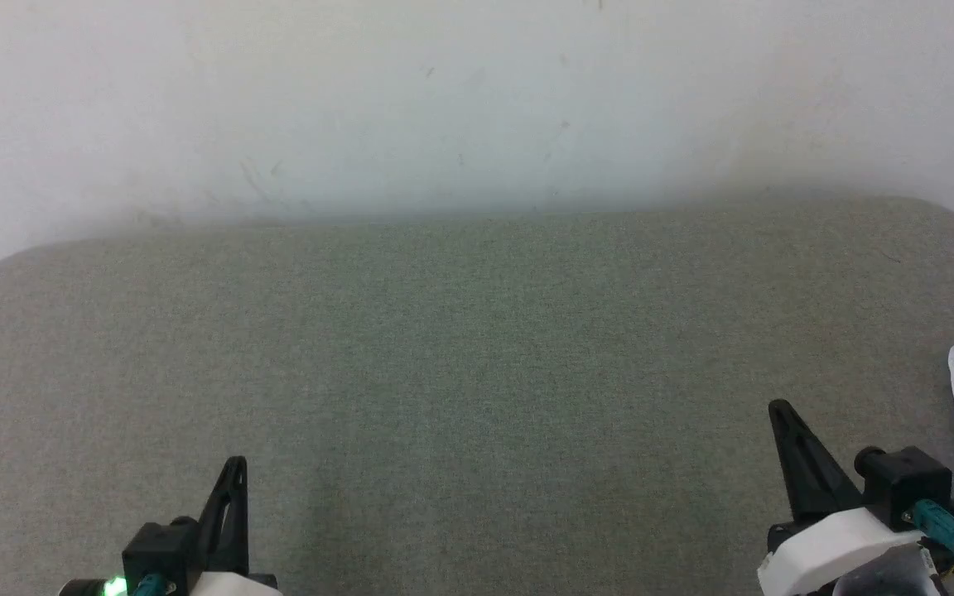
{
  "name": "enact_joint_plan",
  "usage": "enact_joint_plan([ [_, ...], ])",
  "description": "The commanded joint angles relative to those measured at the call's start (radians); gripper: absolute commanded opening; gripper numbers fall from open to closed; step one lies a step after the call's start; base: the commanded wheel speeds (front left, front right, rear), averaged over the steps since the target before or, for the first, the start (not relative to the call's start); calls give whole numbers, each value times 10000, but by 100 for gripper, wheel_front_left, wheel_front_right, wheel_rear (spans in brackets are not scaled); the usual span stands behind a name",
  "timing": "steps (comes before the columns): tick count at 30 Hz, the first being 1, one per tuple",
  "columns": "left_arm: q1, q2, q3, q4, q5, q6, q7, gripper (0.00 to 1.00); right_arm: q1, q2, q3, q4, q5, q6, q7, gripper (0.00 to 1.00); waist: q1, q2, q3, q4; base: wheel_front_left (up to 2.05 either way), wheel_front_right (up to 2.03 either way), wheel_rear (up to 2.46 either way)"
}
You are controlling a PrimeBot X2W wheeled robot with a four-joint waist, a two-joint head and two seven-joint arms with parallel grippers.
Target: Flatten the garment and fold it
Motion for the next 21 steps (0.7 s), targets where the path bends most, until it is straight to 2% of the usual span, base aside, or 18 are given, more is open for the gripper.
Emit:
enact_joint_plan([
  [1,-259,-63,-11,-70,139,-2,63,0,-186,14,-5,27,-97,-3,30,0,-1,-1,4,-3,0,0,0],
  [21,-554,-236,-19,-211,319,-3,471,0,-384,20,-6,74,-265,-5,115,0,-1,-1,50,-40,0,0,0],
])
